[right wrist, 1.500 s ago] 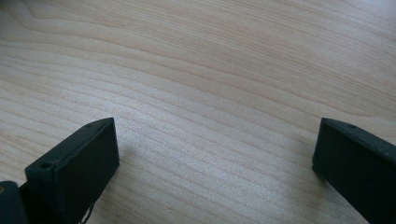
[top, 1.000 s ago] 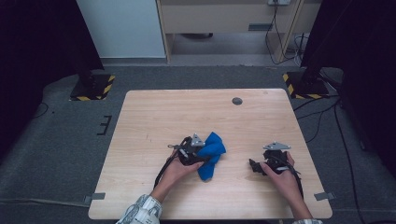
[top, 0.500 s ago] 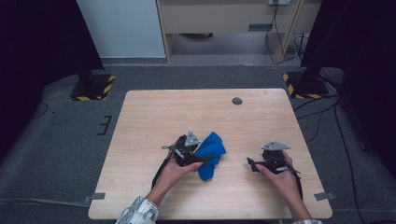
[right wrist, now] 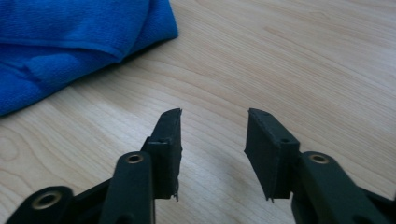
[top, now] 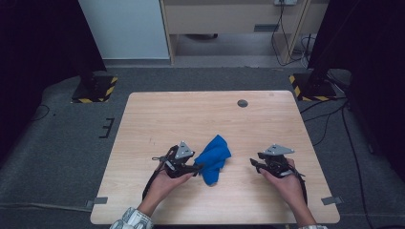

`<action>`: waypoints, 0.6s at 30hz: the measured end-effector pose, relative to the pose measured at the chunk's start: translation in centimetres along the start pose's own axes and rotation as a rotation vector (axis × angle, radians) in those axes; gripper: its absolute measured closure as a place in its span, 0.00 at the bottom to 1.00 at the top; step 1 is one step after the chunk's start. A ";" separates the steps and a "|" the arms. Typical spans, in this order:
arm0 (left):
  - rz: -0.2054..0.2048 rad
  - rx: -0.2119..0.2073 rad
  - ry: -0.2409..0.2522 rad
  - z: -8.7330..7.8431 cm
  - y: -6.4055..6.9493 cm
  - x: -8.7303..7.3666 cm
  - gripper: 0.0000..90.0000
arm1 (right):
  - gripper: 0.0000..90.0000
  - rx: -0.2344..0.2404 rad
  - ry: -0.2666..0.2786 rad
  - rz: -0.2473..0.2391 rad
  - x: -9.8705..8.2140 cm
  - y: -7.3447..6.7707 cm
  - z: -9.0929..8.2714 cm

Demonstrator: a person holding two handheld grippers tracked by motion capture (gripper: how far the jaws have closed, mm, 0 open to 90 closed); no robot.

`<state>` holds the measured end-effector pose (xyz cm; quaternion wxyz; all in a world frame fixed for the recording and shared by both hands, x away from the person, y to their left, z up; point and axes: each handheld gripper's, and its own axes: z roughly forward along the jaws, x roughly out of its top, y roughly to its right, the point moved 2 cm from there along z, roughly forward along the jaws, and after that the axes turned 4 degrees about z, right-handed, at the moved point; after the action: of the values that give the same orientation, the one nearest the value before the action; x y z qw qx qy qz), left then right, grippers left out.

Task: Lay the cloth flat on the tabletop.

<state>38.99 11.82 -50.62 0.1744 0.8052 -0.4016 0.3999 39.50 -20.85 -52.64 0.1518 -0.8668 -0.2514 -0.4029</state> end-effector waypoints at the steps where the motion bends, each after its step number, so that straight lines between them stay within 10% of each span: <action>1: 0.000 0.000 0.000 0.0 0.0 0.0 0.48 | 0.65 0.008 -0.001 -0.001 0.0 -0.2 0.0; 11: 0.012 -0.008 -0.011 1.1 0.0 0.5 0.90 | 0.81 0.084 0.005 -0.070 0.7 -2.3 0.3; 18: -0.011 -0.009 0.061 -0.2 0.0 1.7 0.92 | 0.82 0.137 0.024 -0.096 1.5 -3.9 0.3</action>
<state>39.52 11.08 -49.19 0.1922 0.7942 -0.3933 0.4215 38.37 -17.02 -51.41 0.1945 -0.8366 -0.3177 -0.4017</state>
